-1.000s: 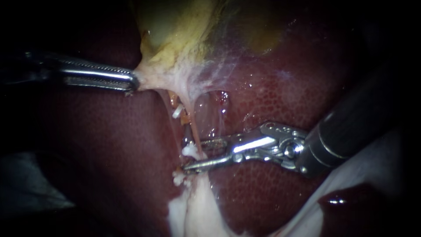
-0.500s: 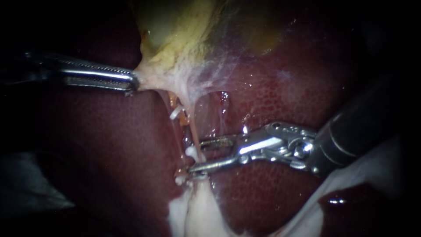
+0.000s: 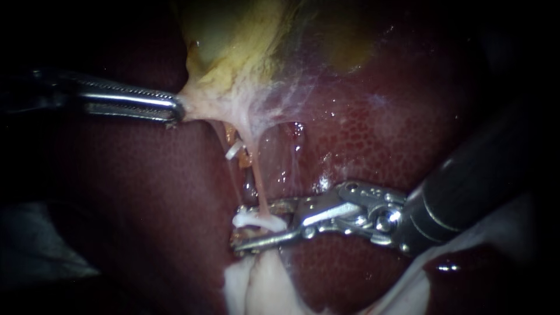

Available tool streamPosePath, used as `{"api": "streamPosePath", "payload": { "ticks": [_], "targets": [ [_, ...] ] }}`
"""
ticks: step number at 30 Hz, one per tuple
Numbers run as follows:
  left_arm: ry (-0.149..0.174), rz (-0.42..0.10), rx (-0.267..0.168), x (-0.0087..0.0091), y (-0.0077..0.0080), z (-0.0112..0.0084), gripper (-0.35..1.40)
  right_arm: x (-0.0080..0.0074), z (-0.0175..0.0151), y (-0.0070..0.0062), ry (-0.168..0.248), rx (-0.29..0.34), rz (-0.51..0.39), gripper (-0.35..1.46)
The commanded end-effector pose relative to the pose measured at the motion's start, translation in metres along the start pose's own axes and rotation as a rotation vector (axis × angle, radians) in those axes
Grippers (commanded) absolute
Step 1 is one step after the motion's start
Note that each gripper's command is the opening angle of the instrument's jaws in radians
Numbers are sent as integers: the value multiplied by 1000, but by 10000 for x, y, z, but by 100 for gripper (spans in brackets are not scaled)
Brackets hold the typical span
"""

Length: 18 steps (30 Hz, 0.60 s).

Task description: Going back first clip right tube

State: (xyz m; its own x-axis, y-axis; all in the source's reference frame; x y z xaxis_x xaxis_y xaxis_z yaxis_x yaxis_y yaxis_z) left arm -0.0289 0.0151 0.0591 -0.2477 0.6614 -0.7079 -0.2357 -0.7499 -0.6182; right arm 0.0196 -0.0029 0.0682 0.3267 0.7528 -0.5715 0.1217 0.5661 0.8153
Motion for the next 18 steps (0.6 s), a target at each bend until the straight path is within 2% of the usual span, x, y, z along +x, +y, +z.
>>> {"api": "streamPosePath", "payload": {
  "ticks": [1, 6, 11, 14, 18],
  "targets": [
    [0, 0, -1, -1, 0, 0, -35, -1, 0, 0, 0, -2, -22, 50],
    [0, 0, -1, -1, 0, 0, -35, 0, 0, 2, 3, 2, -141, 50],
    [0, 0, -1, -1, 0, 0, -35, 0, 0, 4, -8, -3, -158, 50],
    [0, 0, -1, -1, 0, 1, -35, 2, -2, 10, -16, -28, -163, 50],
    [0, 0, -1, -1, 0, 1, -35, 3, -10, 17, -56, -79, -232, 50]
  ]
}}
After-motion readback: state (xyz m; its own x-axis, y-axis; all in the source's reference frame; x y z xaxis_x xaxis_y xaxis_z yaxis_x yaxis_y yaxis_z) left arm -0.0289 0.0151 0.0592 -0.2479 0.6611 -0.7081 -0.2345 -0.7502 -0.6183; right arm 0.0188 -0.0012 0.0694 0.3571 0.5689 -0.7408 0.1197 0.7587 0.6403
